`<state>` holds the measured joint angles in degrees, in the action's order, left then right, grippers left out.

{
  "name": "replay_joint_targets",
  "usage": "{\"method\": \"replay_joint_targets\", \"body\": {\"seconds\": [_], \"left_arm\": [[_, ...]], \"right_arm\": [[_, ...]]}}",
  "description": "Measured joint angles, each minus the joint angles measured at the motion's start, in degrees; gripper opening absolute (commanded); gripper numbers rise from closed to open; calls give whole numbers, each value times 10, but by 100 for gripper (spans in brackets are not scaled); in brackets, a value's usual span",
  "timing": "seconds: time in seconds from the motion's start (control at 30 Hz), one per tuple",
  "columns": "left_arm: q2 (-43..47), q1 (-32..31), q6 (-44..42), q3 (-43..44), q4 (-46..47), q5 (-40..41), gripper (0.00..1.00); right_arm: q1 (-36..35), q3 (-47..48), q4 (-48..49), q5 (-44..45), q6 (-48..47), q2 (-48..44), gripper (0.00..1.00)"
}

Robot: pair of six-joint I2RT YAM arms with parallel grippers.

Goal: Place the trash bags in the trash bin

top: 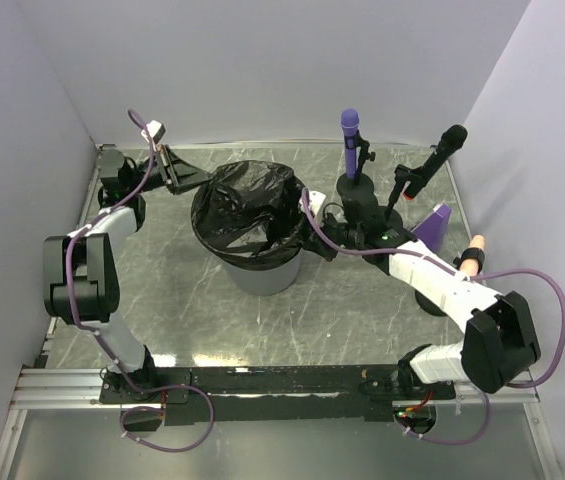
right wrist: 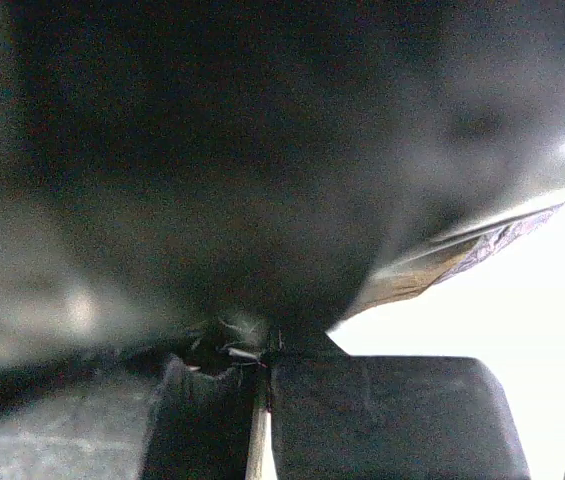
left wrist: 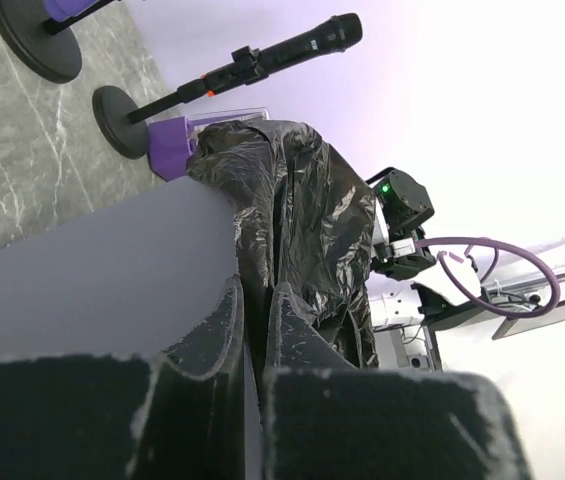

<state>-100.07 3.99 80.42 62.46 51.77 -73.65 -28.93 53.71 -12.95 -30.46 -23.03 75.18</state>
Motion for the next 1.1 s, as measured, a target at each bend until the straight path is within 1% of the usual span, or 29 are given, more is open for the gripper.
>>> {"method": "replay_joint_targets", "body": {"seconds": [0.03, 0.07, 0.1, 0.17, 0.2, 0.27, 0.33, 0.37, 0.4, 0.43, 0.47, 0.53, 0.57, 0.6, 0.67, 0.7, 0.73, 0.8, 0.87, 0.97, 1.07, 1.1], "left_arm": [[2, 0, -9, 3, -14, 0, 13], [2, -1, -15, 6, -25, 0, 23], [2, -2, -24, 10, -40, 0, 28], [2, -3, -44, 14, -60, 0, 32], [2, -3, -57, 17, -75, -1, 32], [2, -4, -89, 26, -114, 1, 27], [2, -5, -129, 45, -165, 1, 19], [3, -5, -138, 50, -175, 0, 16], [4, -5, -144, 51, -182, 1, 15], [6, -5, -144, 51, -185, 0, 16], [8, -5, -141, 51, -184, 0, 21], [9, -5, -119, 45, -159, 0, 46], [9, -4, -107, 40, -136, 1, 54], [9, -3, -95, 36, -116, 2, 57], [9, -1, -91, 37, -108, 5, 62], [9, -1, -103, 44, -126, 6, 62], [9, -2, -124, 58, -162, 10, 63], [5, -7, -167, 86, -224, 19, 62], [-8, -19, -212, 130, -285, 34, 56], [-24, -36, -234, 153, -312, 46, 52], [-39, -47, -236, 153, -318, 54, 37], [-45, -49, -233, 153, -317, 57, 34]], "right_arm": [[1, 1, 0, 0, 0, 3, 0], [1, 4, -1, -2, 0, 8, 0], [2, 8, -1, -3, 0, 14, 0], [4, 14, -2, -3, 0, 19, 0], [6, 18, -3, -4, 0, 23, 0], [9, 26, -3, -5, 0, 29, 0], [14, 30, -2, -7, 0, 35, 0], [15, 33, -3, -7, 0, 37, 0], [16, 34, -3, -7, 0, 39, 0], [18, 36, -3, -9, 0, 42, 0], [19, 39, -4, -10, -1, 46, 0], [23, 50, -4, -11, -2, 60, 0], [25, 56, -4, -12, -2, 68, 0], [28, 64, -4, -13, -2, 76, 0], [34, 78, 0, -14, -2, 92, 0], [37, 83, 1, -14, -2, 97, 0], [39, 85, 2, -15, -2, 100, 0], [41, 89, 2, -15, -2, 104, 0], [42, 92, 2, -20, -3, 106, 0], [42, 94, 2, -24, -3, 106, 0], [42, 99, 0, -24, -3, 107, 0], [42, 100, 0, -24, -2, 107, 0]]}}
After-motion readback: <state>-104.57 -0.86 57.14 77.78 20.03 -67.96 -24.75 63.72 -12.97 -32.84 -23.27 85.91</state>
